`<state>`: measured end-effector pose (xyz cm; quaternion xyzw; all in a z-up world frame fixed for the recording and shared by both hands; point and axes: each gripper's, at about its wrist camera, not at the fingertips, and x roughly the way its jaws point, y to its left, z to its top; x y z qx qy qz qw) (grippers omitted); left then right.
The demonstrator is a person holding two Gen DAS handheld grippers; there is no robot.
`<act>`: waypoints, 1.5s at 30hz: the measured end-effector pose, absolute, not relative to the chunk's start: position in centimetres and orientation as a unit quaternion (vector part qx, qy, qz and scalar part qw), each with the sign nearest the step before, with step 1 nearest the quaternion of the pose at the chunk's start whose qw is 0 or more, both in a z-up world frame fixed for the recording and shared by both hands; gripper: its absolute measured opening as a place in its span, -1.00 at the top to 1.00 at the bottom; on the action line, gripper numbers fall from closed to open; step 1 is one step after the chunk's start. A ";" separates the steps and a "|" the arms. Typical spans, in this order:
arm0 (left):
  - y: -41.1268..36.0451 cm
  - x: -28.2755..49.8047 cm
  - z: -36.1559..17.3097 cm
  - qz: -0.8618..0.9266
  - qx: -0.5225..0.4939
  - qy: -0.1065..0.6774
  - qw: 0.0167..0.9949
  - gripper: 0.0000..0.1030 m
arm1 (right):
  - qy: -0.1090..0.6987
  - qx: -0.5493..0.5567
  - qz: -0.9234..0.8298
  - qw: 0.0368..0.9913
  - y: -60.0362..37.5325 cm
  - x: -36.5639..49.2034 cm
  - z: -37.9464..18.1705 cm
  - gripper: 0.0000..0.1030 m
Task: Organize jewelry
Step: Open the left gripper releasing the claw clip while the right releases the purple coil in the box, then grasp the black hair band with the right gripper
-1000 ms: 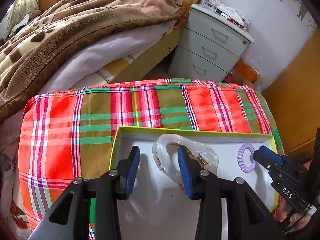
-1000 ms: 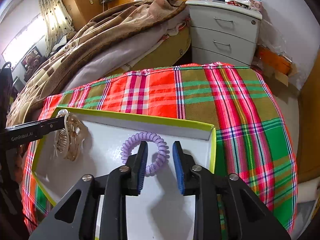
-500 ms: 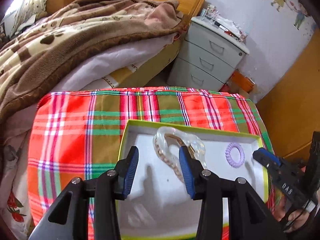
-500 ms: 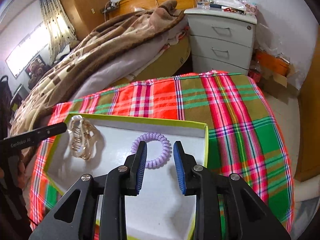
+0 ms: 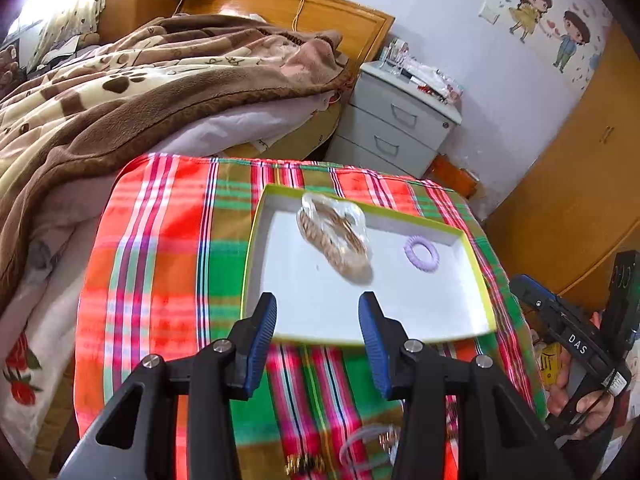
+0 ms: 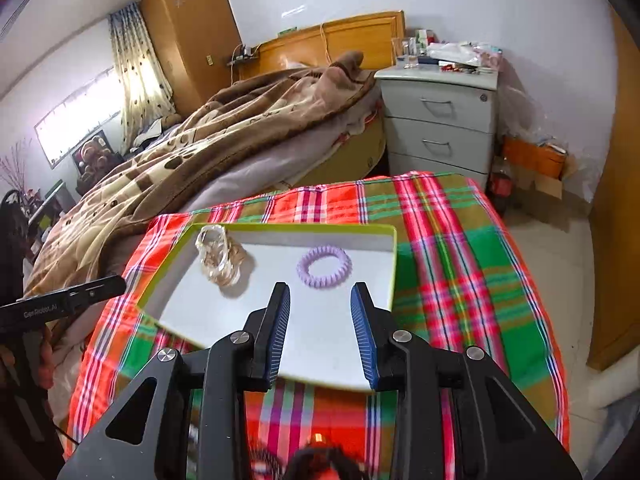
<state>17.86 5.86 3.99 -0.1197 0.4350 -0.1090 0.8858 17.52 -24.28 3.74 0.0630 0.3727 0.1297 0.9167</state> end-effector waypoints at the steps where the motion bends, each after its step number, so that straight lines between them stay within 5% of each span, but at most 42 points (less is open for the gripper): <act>1: 5.8 17.2 3.8 -0.108 -0.115 0.434 0.887 0.14 | 0.370 0.065 0.128 0.918 -24.6 16.7 3.6 0.36; 33: 6.7 5.8 -2.2 -0.095 -0.124 0.463 0.873 0.07 | 0.409 -0.009 0.085 0.909 -23.5 8.4 -2.4 0.36; 41: 6.6 5.4 -2.5 -0.089 -0.123 0.466 0.872 0.07 | 0.407 -0.018 0.063 0.911 -23.7 8.5 -2.5 0.76; 45: 6.7 5.4 -2.7 -0.087 -0.124 0.470 0.870 0.07 | 0.405 -0.009 0.064 0.912 -24.0 8.4 -2.4 0.78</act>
